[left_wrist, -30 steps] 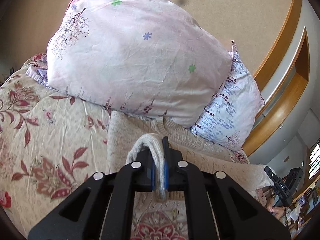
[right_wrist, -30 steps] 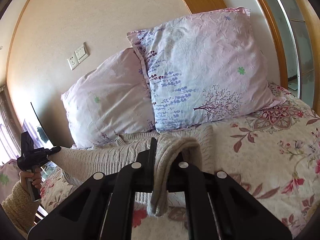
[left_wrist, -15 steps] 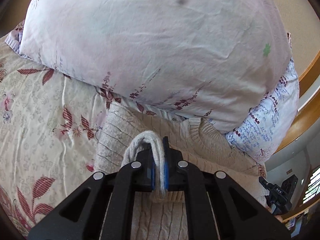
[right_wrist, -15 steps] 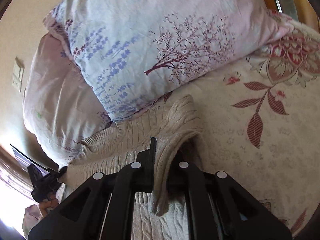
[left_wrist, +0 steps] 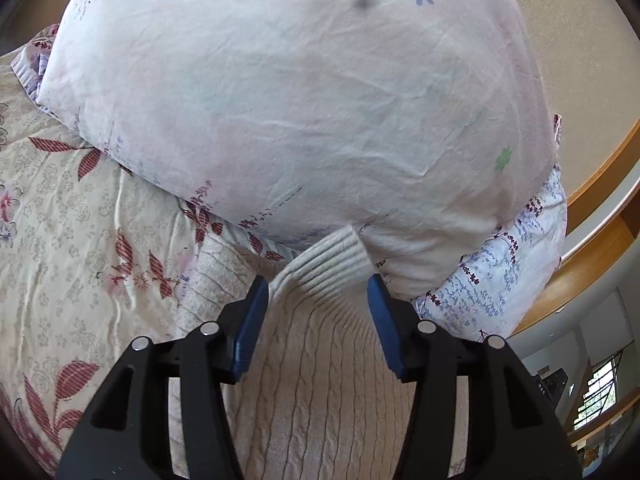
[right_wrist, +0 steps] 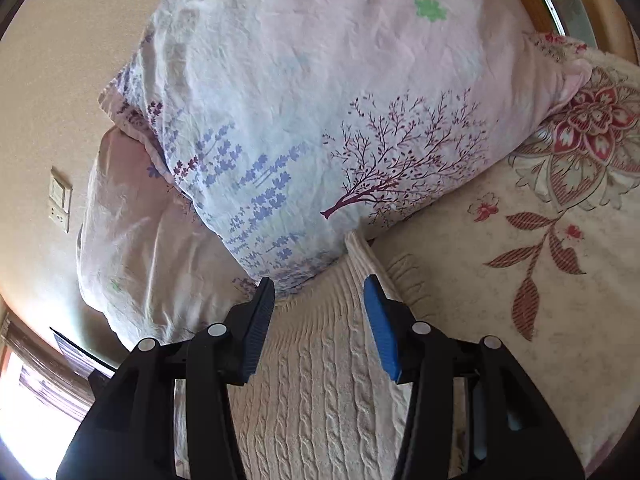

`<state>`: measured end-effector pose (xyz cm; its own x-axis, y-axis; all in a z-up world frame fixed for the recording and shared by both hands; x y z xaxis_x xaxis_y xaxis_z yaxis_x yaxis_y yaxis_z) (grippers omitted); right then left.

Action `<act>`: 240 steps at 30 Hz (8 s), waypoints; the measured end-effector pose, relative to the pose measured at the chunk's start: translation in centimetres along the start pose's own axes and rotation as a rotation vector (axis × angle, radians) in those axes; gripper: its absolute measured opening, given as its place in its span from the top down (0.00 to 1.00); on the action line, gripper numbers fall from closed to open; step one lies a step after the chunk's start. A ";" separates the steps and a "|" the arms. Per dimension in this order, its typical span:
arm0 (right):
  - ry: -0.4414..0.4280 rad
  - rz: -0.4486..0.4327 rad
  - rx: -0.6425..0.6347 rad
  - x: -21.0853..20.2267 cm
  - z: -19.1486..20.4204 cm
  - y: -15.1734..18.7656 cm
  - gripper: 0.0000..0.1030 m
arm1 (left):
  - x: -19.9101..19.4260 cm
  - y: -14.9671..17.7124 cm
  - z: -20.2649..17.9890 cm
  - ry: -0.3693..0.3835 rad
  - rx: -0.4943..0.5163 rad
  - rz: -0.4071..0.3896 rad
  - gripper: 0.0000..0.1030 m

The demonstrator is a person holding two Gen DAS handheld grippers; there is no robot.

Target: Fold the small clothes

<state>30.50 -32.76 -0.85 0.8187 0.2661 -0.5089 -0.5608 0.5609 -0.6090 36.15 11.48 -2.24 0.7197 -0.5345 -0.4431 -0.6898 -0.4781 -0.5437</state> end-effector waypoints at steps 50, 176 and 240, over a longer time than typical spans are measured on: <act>0.196 0.059 -0.272 -6.0 -2.1 7.2 0.92 | -6.9 7.1 2.0 -0.059 0.215 0.175 0.93; -0.067 0.097 0.071 -7.8 -6.6 4.3 0.19 | 6.5 14.4 -20.8 0.161 0.267 0.267 0.34; 0.197 0.193 -0.200 -5.9 -7.8 6.0 0.47 | 7.5 20.0 -15.3 0.137 0.145 0.404 0.24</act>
<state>21.33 -37.05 -6.25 0.6663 0.1850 -0.7224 -0.7324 0.3444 -0.5873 26.54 -12.69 -5.53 0.3713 -0.7500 -0.5474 -0.8880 -0.1146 -0.4454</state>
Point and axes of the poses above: each gripper's, at about its wrist camera, not at the fingertips, and x roughly the way its jaws point, z to its left, y to its underside, the point moved 10 cm from there along x, roughly the way its jaws point, and after that the axes turned 7 degrees about y, right-handed, at the moved point
